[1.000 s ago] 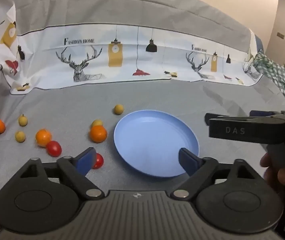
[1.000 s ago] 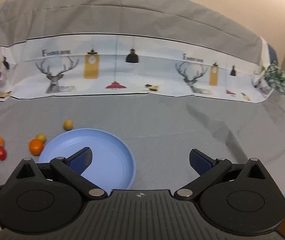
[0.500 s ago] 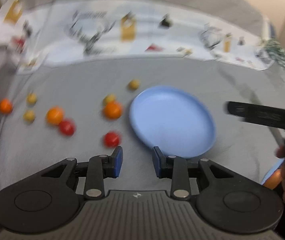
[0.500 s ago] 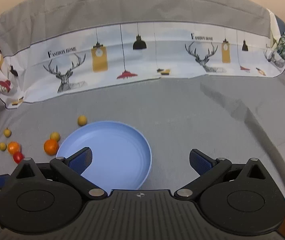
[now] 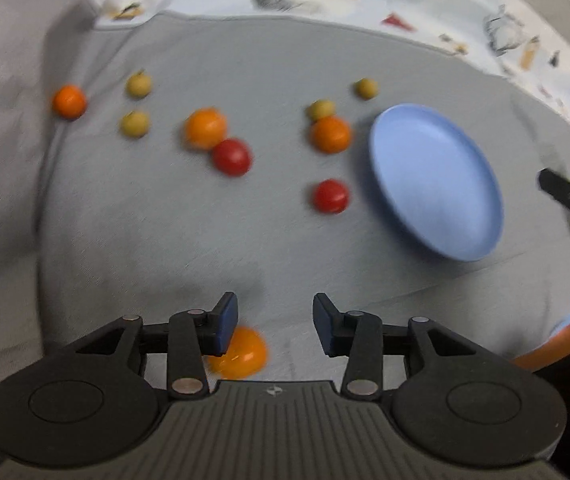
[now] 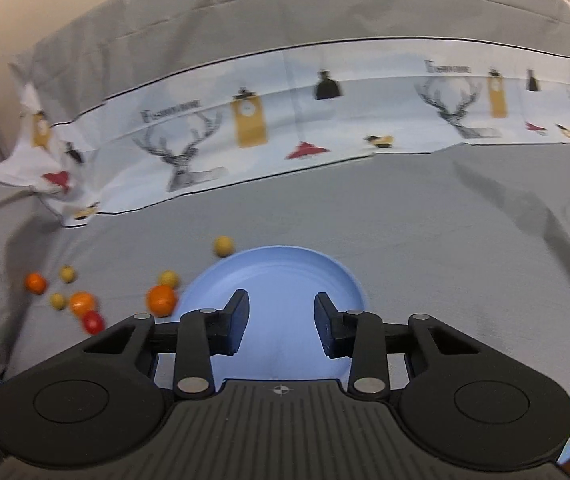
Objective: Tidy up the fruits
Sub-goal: 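Lower the left tool onto a mandarin orange and close it, then grasp a red cherry tomato with the right tool while the left holds the orange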
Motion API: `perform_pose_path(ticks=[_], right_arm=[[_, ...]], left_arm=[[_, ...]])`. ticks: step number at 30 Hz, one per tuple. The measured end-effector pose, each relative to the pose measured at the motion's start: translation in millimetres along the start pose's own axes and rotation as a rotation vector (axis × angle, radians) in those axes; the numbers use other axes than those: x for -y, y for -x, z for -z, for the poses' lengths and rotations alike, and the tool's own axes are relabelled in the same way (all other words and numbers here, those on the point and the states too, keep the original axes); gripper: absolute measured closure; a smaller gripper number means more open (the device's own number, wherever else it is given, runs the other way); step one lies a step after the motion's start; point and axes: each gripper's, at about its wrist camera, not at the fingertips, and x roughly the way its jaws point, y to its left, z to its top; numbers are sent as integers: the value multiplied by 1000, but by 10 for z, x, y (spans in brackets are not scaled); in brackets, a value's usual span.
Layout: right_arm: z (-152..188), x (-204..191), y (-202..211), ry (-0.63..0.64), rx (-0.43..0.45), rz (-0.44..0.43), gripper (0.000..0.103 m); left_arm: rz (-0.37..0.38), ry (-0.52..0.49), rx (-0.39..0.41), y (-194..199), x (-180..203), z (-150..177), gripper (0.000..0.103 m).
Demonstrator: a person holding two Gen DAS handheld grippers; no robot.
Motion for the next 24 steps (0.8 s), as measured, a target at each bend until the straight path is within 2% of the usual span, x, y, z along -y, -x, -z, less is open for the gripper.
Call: perform_pose_path(ticks=[4,7,10,12,14,16,17,19,22,24], right_arm=[[-24,-121,-24,22,-11,-34,65],[-7,-197,-45,26,-16,-60,65],[10,-293,-67,46,-22,-85,65],[26,-367,-75,63,-25,-104,65],[43,-446,-100,85,-29,-123,69],[59,-519,-136,107,-39,-133,75],[72,-560,-161,117,-48,-140,82],[99,-627,-227,127,-64,-154,90],[150,-793,-355,163,-92,-179,90],[212,-951,-498,212,-129,-199,89]], left_arm=[[-10,53,-90,-81,-150,3,50],[-42,30,-142,-179,-130,53,50],[-77,0,-172,-287,-86,97,52],[-109,-13,-174,-341,-60,115,59],[-118,-26,-166,-361,-48,115,60],[-109,-39,-150,-337,-35,112,61],[-97,-34,-135,-296,-21,91,61],[-82,-4,-69,-204,-61,17,61],[-96,59,36,-83,-213,-149,61],[-149,41,101,-37,-256,-248,61]])
